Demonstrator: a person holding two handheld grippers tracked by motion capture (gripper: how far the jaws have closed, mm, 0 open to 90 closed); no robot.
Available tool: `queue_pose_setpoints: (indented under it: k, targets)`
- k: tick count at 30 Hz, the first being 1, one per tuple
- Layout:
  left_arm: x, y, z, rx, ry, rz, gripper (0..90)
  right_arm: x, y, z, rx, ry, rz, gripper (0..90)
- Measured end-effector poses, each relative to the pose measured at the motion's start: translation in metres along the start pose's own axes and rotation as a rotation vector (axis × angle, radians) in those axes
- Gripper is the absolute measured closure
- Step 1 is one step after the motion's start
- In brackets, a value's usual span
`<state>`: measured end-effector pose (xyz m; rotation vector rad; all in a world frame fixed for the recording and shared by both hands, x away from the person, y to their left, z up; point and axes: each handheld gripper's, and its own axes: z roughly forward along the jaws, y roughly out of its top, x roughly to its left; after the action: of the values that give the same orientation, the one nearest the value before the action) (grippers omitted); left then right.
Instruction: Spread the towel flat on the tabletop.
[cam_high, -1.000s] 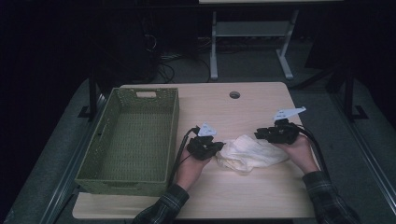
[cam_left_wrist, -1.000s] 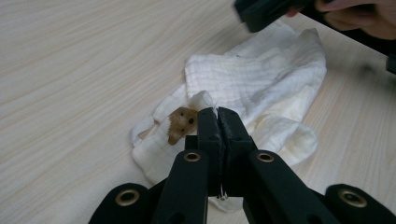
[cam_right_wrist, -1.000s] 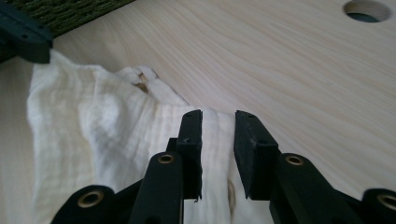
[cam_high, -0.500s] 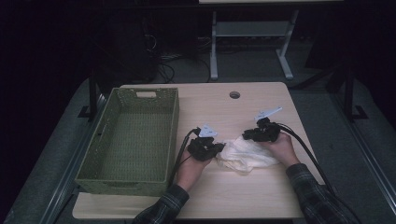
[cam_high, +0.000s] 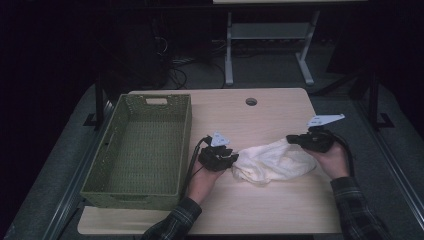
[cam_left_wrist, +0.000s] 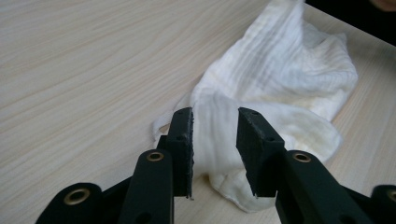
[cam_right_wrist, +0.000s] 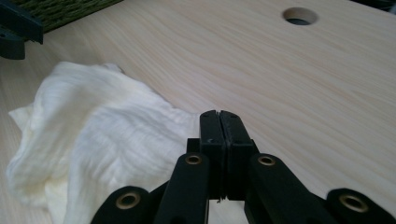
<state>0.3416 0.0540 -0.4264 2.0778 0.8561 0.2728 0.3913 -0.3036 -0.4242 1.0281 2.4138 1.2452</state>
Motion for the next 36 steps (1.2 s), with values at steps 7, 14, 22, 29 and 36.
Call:
queue_pose_setpoints:
  k: [7, 14, 22, 29, 36]
  targets:
    - [0.002, -0.005, 0.012, 0.041, 0.007, 0.005, 57.4, -0.017, -0.015, -0.034, -0.046, -0.064, 0.044, 88.7]
    - [0.016, -0.007, 0.027, 0.051, 0.035, -0.013, 55.3, -0.026, -0.014, -0.047, -0.071, -0.103, 0.053, 88.8]
    - [0.023, 0.002, 0.044, 0.043, -0.014, -0.021, 50.7, -0.028, -0.014, -0.047, -0.071, -0.106, 0.051, 88.8]
    - [0.030, 0.003, 0.058, 0.033, -0.043, -0.061, 53.3, -0.032, -0.015, -0.052, -0.067, -0.140, 0.055, 88.7]
    - [0.029, 0.005, 0.057, 0.044, -0.075, -0.050, 86.3, -0.036, -0.017, -0.059, -0.085, -0.143, 0.067, 88.8]
